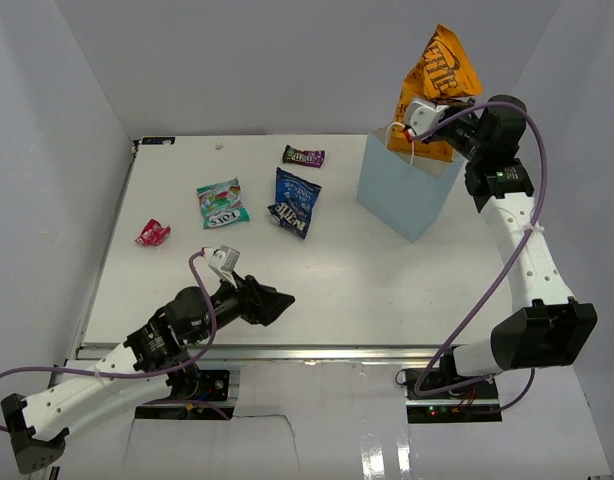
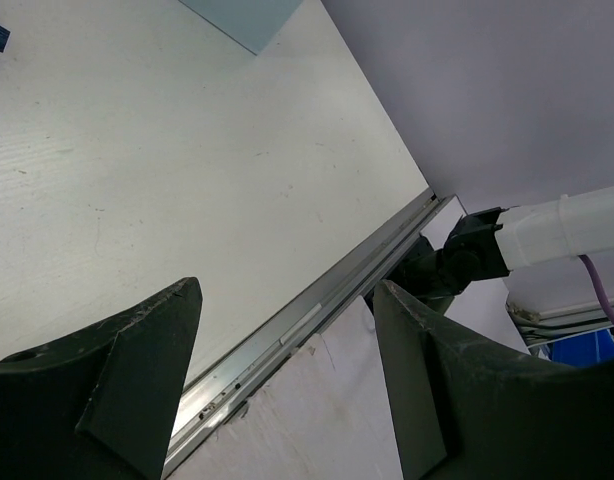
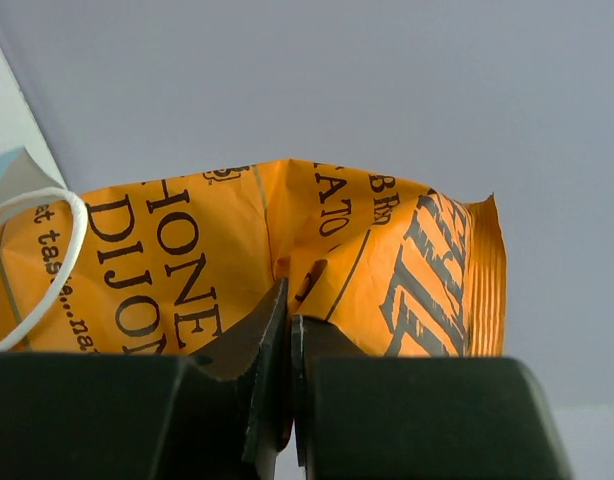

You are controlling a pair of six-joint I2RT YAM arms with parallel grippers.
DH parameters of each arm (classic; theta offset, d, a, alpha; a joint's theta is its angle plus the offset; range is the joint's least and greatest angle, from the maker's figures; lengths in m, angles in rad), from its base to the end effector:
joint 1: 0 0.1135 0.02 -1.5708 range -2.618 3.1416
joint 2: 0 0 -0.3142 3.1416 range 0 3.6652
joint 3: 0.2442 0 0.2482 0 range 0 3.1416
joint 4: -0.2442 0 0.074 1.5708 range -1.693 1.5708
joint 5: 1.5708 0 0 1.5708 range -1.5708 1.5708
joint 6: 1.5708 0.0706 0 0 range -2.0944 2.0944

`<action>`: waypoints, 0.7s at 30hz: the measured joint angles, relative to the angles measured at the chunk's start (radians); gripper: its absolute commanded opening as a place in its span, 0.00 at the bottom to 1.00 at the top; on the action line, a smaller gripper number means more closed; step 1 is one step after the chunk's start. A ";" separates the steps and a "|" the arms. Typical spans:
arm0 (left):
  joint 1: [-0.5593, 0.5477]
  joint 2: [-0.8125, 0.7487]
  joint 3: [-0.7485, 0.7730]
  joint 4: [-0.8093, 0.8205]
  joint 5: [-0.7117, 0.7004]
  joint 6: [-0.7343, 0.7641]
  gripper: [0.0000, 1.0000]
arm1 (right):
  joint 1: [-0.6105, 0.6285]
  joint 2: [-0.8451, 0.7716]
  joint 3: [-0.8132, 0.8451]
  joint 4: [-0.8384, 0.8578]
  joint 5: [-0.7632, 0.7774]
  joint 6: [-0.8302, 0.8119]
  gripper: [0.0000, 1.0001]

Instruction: Place the snacks into the paper bag

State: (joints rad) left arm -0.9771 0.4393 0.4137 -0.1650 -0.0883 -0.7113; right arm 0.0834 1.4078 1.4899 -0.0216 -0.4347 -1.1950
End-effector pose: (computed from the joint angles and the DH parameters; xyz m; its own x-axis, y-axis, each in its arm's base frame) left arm 0.0721 -0.0957 0.2736 -0.5877 -0.2917 -0.7547 0.5196 0.5790 -0.6283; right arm 0.3382 0.0581 0.5114 0.4821 -0.8063 -0.3427 -0.1254 0.3236 -0.9379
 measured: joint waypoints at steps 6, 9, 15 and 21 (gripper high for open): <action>0.000 0.000 0.000 0.008 0.002 0.000 0.80 | 0.082 -0.005 -0.021 0.076 0.073 0.013 0.08; 0.000 0.000 -0.002 0.010 0.003 0.000 0.80 | 0.095 -0.005 -0.021 0.100 0.109 0.013 0.08; 0.000 -0.003 -0.015 0.013 0.005 0.000 0.80 | 0.126 0.010 -0.018 0.127 0.209 -0.007 0.08; 0.000 -0.003 -0.016 0.018 0.011 0.000 0.80 | 0.138 0.072 -0.001 0.129 0.298 -0.032 0.08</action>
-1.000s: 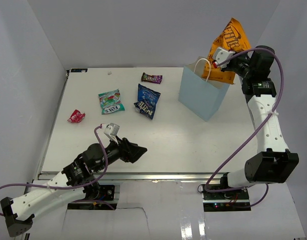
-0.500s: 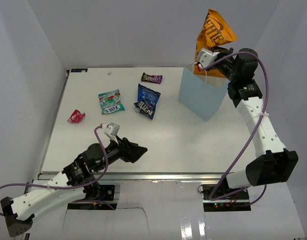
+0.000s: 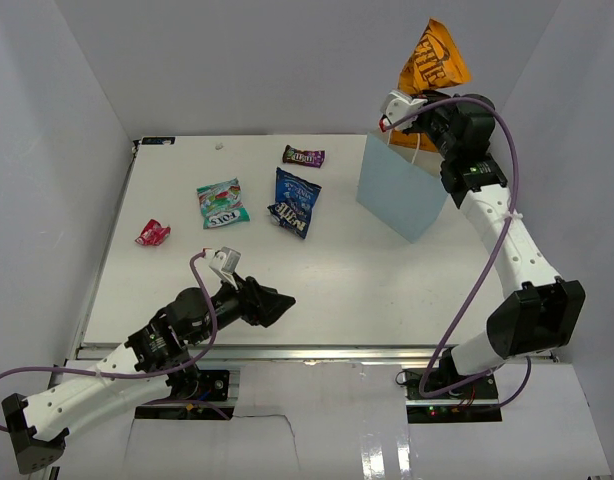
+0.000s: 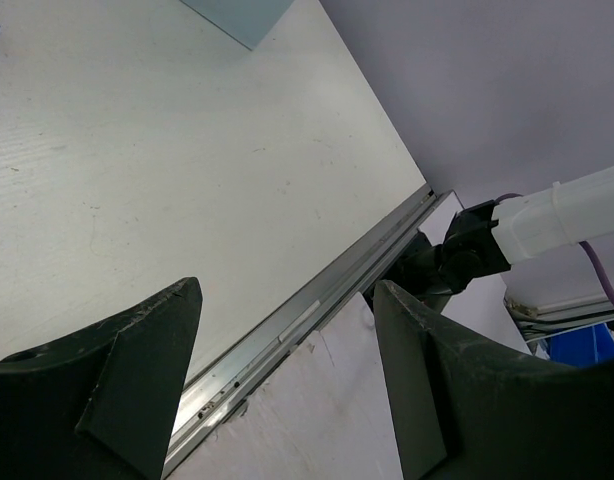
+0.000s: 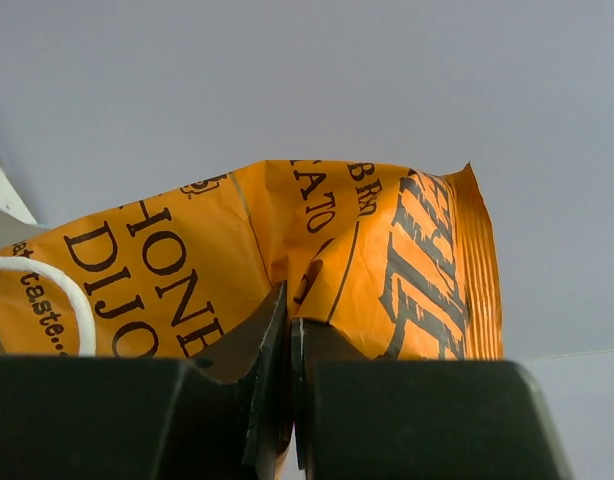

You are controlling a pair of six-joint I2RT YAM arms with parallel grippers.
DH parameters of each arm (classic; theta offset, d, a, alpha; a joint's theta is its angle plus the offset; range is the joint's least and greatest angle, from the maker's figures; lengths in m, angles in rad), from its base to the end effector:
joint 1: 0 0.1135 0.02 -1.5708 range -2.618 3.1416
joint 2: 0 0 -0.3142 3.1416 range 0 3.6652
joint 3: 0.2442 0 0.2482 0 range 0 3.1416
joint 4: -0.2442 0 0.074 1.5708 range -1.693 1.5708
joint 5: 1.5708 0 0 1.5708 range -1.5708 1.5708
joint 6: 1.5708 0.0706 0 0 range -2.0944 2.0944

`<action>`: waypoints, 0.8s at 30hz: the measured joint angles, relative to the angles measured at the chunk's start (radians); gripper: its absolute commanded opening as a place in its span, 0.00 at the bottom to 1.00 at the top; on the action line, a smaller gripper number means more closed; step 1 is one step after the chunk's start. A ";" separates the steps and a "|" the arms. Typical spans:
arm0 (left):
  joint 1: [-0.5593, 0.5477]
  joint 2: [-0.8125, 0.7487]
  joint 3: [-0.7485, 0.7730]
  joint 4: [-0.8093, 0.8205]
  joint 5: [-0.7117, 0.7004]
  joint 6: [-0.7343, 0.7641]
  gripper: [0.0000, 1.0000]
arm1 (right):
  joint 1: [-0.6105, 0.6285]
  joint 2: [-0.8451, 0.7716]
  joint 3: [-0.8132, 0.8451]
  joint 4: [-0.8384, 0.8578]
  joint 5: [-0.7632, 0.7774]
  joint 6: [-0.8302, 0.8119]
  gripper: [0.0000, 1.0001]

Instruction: Place the snacks into the paper bag

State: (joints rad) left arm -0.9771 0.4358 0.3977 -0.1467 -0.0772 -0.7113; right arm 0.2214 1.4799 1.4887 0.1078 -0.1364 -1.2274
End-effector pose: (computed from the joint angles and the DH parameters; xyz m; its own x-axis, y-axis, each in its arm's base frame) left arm 0.0717 -0.0965 0.2704 -0.5897 -0.2898 -0.7539 0.5268 0.5695 -0.6310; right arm 0.3635 0.0917 0.5053 0.3671 -0.8736 -0.3195 -0.0107 0.3395 -0.9405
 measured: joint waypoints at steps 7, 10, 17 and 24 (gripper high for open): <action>0.000 0.001 -0.008 0.013 0.008 0.000 0.80 | 0.000 0.015 -0.044 0.034 0.066 -0.068 0.09; 0.000 0.002 -0.010 0.017 0.010 0.000 0.80 | 0.000 0.008 -0.102 0.052 0.065 -0.097 0.11; 0.000 0.008 -0.011 0.020 0.011 0.000 0.80 | 0.001 -0.013 -0.216 0.045 0.024 -0.105 0.19; 0.000 0.008 -0.012 0.021 0.014 0.000 0.80 | 0.001 -0.024 -0.218 0.020 -0.003 -0.034 0.29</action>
State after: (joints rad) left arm -0.9771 0.4442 0.3859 -0.1261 -0.0631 -0.7113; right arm 0.2226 1.4555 1.2709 0.1280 -0.1390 -1.2613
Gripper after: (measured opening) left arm 0.798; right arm 0.259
